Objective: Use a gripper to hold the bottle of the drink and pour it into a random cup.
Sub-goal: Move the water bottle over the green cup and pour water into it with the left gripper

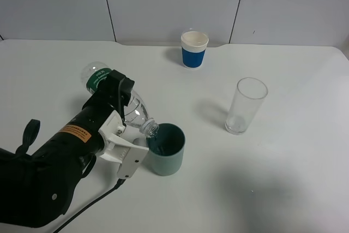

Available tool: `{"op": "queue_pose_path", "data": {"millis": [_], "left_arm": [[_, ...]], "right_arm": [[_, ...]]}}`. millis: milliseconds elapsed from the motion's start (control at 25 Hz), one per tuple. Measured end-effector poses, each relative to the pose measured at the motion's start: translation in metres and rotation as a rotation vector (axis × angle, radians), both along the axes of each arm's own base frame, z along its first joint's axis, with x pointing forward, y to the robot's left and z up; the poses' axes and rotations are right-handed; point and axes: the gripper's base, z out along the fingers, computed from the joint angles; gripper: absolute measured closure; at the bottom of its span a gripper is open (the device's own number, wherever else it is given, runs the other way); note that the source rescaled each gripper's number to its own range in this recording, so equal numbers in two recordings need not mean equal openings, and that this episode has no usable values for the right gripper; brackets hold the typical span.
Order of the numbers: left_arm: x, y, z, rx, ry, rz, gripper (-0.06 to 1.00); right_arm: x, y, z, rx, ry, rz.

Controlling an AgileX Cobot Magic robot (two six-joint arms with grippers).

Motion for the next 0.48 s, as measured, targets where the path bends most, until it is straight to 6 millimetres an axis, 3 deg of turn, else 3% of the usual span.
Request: {"op": "queue_pose_path", "data": {"millis": [480], "left_arm": [[0.0000,0.0000,0.0000,0.007,-0.001,-0.001,0.94]], "right_arm": [[0.0000,0.0000,0.0000,0.000,0.000,0.000]]}}
